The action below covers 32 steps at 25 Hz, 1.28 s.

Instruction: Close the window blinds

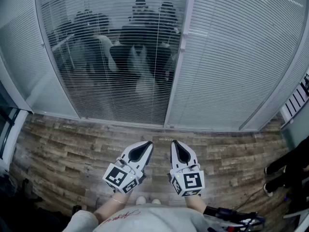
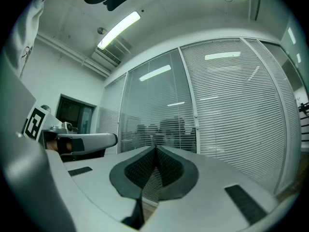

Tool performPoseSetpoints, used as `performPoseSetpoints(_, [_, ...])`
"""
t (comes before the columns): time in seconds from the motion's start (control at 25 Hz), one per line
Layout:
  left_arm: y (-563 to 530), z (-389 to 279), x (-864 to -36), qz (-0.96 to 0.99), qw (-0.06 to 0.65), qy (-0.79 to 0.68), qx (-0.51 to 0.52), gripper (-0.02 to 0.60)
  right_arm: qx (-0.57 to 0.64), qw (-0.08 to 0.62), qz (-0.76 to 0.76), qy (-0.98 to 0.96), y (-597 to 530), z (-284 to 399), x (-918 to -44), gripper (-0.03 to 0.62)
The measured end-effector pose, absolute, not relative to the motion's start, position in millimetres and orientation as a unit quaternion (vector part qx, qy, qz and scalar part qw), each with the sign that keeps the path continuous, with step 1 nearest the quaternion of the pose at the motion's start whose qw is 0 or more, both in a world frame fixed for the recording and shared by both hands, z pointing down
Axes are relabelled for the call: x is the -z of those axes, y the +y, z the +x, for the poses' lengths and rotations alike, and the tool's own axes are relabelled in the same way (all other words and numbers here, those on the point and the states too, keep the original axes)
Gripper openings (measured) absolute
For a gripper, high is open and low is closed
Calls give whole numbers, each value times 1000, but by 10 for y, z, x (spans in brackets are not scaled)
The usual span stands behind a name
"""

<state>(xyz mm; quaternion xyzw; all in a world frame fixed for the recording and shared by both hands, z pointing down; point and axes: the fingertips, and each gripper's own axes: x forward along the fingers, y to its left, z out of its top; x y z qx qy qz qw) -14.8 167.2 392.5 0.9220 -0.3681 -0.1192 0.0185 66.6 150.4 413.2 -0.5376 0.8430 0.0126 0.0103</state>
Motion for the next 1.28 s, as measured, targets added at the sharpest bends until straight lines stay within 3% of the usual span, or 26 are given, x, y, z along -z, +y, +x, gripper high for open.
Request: performPoseSetpoints(1.28, [1725, 176, -3939, 917, 11, -380, 126, 18, -36, 14, -533, 845, 1548, 1007, -4115, 20])
